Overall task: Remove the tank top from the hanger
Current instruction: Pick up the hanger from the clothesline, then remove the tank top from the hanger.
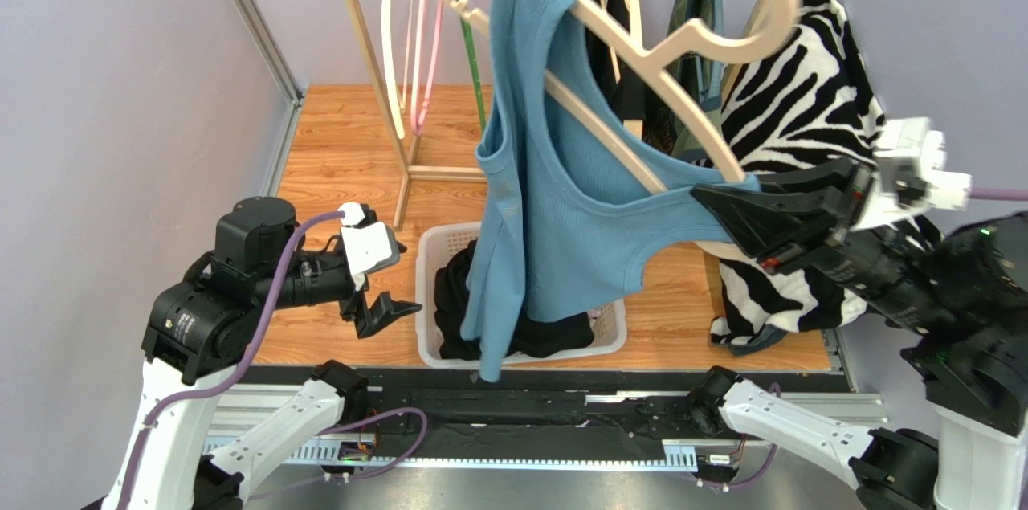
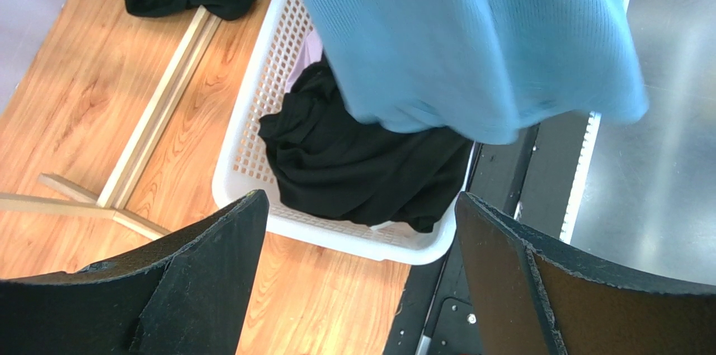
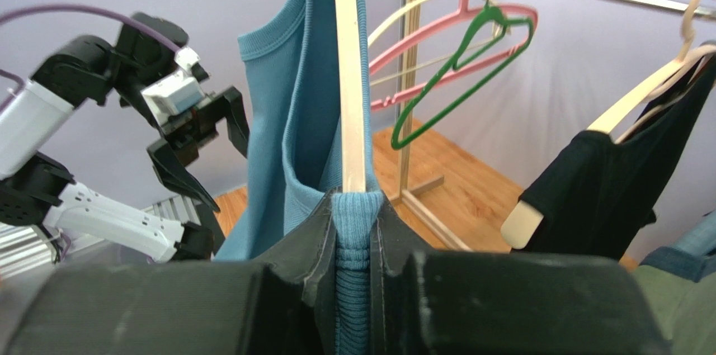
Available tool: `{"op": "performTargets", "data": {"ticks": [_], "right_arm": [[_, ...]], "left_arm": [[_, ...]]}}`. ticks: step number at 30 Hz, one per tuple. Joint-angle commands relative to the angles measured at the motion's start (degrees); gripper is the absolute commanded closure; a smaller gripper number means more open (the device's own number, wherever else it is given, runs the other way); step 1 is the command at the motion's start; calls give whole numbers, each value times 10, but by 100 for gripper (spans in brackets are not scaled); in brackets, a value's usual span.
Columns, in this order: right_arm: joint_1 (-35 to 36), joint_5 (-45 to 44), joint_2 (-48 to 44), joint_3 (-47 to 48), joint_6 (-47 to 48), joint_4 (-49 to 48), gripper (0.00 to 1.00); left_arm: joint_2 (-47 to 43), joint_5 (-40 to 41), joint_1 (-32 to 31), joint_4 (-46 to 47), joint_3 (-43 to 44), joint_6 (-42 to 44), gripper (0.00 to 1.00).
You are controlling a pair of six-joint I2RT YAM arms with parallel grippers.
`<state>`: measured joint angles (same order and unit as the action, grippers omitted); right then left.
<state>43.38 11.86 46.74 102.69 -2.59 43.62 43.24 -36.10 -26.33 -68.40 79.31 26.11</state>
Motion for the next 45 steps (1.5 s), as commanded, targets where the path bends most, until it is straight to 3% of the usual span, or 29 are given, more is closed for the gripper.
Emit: {"op": "performTargets", "data": {"ticks": [1, 12, 17, 24, 30, 36, 45], "right_arm": [[1, -20, 15, -9, 17, -14, 100], [2, -8, 27, 23, 53, 6, 100], [1, 62, 53, 24, 65, 100, 100], [2, 112, 40, -88, 102, 135, 100], [4, 152, 5, -194, 187, 94, 100], [28, 166, 4, -208, 228, 84, 100], [170, 44, 64, -180, 281, 125, 100]], "left_arm": [[0, -16, 3, 8, 19, -2, 9], [4, -20, 3, -2, 30, 4, 9], [-4, -5, 3, -32, 44, 12, 9], [-26, 45, 3, -57, 153, 53, 5], [-8, -1, 3, -35, 193, 48, 3], [52, -76, 3, -26, 190, 68, 1], [119, -164, 3, -40, 206, 102, 1]]}}
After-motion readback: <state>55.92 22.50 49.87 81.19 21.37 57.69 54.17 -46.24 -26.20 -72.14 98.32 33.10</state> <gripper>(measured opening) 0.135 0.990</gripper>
